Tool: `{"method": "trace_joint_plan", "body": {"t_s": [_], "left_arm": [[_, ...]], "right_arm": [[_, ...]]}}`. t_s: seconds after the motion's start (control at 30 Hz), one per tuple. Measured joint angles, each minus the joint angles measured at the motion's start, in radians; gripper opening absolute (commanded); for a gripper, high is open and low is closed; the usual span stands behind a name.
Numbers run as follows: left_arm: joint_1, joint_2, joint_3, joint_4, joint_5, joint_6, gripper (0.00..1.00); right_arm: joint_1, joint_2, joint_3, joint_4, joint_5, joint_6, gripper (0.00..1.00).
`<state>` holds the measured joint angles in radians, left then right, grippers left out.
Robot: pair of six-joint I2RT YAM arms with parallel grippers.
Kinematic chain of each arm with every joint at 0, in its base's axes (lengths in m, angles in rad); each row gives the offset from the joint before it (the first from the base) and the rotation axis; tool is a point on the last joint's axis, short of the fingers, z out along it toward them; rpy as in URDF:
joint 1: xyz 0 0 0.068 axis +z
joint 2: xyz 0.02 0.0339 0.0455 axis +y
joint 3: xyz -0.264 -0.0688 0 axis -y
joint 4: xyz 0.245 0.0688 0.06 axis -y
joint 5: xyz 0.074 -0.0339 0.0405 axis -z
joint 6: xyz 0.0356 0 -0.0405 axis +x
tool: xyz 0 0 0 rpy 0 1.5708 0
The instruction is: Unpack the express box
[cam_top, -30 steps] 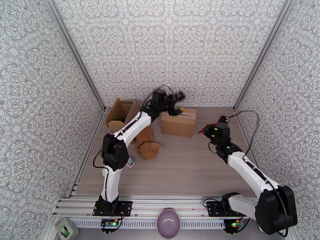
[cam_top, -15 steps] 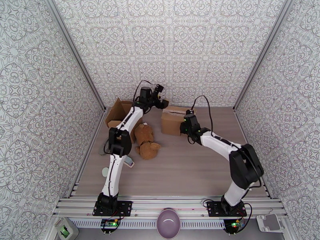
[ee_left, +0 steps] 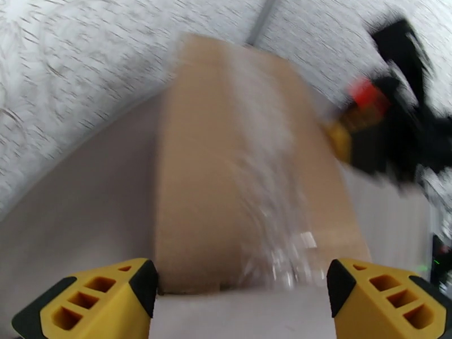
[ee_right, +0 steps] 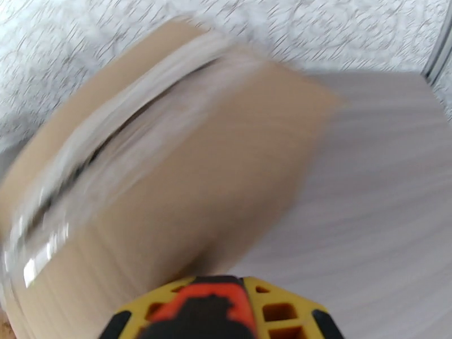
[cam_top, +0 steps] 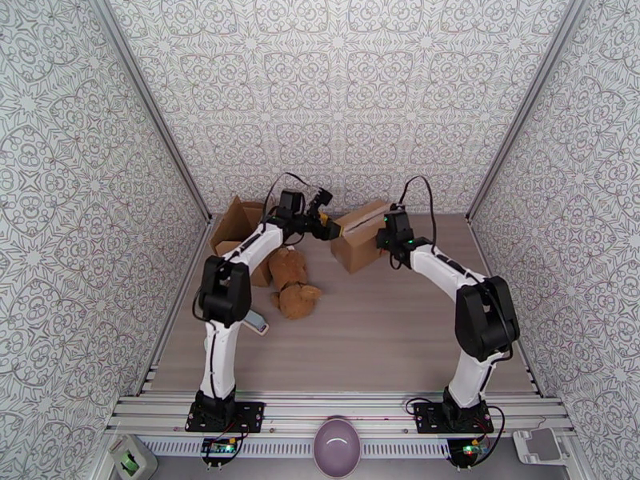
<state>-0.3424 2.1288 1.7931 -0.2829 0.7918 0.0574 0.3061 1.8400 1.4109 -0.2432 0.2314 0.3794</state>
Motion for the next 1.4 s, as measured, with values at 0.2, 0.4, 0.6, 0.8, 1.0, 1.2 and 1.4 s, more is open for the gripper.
{"method": "trace_joint_plan", "body": {"t_s": [0.2,0.4,0.6,0.8,1.0,1.2,1.4], "left_arm": [[-0.072,-0.129,-0.1,-0.008,-0.037,-0.001,0.85],[-0.057,-0.015,0.096,0.033,-0.125,-0.092,0.78],[-0.065,0.076,0.137,0.041,-0.139,-0.137,0.79],[-0.082,0.037,0.025,0.106,-0.113,-0.145,0.79],[-0.136,-0.09,-0.159,0.134,-0.054,-0.148,0.8],[-0.267,-0.156,-0.232,0.093,-0.037,-0.119,0.81],[-0.36,-0.181,-0.232,-0.076,-0.11,0.031,0.83]], "right_arm": [[-0.102,-0.015,-0.053,0.006,-0.007,-0.049,0.0],[-0.162,0.014,-0.012,-0.013,-0.038,-0.054,0.0],[-0.138,0.158,0.15,-0.009,-0.088,-0.063,0.0],[-0.122,0.234,0.261,-0.01,-0.099,-0.121,0.0],[-0.098,0.282,0.35,0.018,-0.211,-0.235,0.0],[-0.05,0.318,0.407,0.044,-0.39,-0.313,0.0],[-0.056,0.305,0.403,0.05,-0.39,-0.305,0.0]]}}
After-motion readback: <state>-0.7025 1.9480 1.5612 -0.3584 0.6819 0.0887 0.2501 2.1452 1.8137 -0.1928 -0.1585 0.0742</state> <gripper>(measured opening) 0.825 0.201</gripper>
